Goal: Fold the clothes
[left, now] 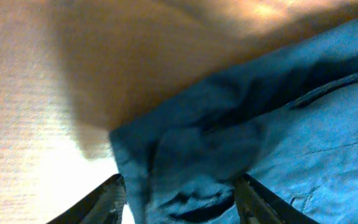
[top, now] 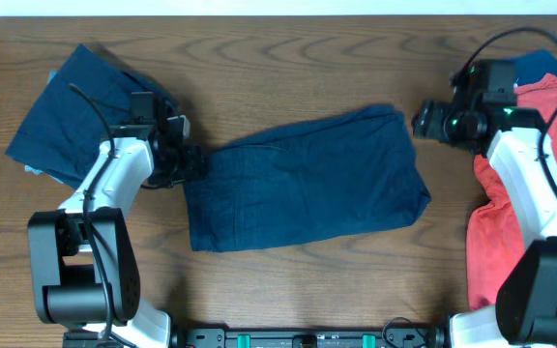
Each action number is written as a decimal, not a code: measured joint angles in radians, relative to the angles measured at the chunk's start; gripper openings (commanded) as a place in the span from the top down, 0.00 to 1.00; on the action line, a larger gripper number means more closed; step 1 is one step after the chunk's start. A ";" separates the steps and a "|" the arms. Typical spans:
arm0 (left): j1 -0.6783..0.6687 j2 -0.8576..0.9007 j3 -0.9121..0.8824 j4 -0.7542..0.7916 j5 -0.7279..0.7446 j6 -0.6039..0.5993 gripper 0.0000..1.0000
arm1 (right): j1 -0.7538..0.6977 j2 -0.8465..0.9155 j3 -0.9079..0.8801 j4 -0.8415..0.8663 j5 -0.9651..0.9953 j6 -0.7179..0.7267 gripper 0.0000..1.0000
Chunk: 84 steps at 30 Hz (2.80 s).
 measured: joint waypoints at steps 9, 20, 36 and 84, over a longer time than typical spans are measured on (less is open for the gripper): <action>-0.012 0.072 0.001 0.042 -0.013 -0.002 0.65 | 0.013 0.193 0.002 0.159 -0.059 -0.032 0.43; -0.013 0.084 0.001 0.047 -0.014 0.005 0.86 | 0.016 0.335 0.000 0.321 -0.276 -0.076 0.90; -0.012 -0.069 0.009 0.023 -0.106 0.005 0.94 | 0.018 0.291 0.000 0.554 -0.423 -0.008 0.99; -0.055 -0.085 0.014 -0.080 -0.100 -0.052 0.46 | -0.010 0.291 -0.003 -0.365 0.066 0.138 0.99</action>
